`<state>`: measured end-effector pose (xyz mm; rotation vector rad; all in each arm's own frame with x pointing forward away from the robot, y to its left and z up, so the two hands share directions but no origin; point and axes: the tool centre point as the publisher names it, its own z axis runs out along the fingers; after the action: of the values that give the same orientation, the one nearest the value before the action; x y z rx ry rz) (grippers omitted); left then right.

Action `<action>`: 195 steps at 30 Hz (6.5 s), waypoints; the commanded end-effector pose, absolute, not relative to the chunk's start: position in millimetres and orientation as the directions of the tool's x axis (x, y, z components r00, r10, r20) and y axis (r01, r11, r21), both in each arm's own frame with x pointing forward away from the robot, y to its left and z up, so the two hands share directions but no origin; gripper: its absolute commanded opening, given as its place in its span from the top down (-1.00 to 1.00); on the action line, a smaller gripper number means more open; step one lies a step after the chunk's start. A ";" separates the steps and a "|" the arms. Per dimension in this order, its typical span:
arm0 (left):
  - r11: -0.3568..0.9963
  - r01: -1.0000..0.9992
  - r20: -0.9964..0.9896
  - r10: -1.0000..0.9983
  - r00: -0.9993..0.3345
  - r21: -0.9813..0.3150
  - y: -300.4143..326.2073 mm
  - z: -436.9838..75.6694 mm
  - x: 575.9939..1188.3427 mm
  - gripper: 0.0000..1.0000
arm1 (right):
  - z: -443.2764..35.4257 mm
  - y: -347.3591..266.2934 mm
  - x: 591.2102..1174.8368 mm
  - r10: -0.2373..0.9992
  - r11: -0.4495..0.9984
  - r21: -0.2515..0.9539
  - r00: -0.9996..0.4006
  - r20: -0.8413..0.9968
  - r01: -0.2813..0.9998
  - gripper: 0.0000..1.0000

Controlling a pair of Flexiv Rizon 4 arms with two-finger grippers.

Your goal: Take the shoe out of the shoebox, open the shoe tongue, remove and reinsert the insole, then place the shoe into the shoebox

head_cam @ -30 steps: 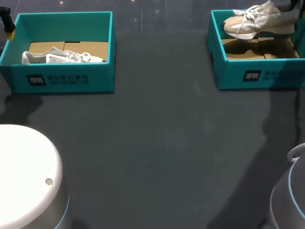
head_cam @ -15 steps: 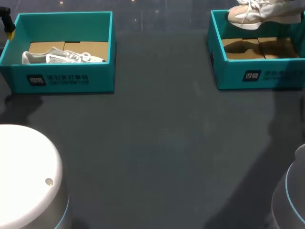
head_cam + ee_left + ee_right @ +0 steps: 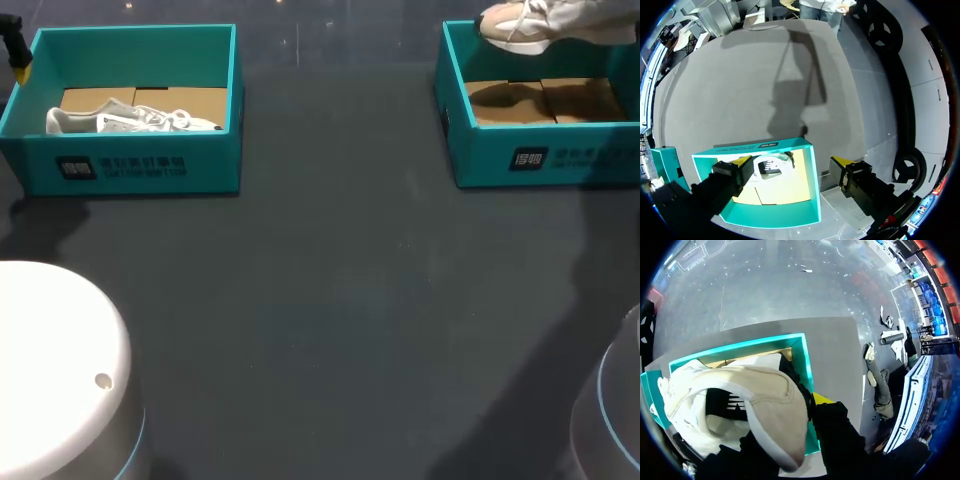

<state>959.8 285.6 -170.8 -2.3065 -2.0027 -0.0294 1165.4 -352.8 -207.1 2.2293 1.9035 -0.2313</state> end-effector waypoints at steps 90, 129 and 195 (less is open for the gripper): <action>-0.140 0.989 0.072 0.987 0.143 -0.052 286.3 -170.6 959.3 -1.00 | -196.6 -45.8 769.2 0.903 -0.135 0.200 0.204 -0.377 0.970 1.00; -0.140 0.989 0.072 0.987 0.143 -0.052 286.3 -170.6 959.3 -1.00 | -284.8 75.7 695.3 0.957 -0.095 0.146 0.131 -0.258 0.985 1.00; -0.140 0.989 0.072 0.987 0.143 -0.052 286.3 -170.6 959.3 -1.00 | -386.1 90.6 675.2 0.987 -0.055 0.027 0.058 -0.153 0.998 0.25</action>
<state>959.7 285.7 -170.7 -2.3065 -2.0028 -0.0293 676.7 93.0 -386.6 2.1882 2.0674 -0.1504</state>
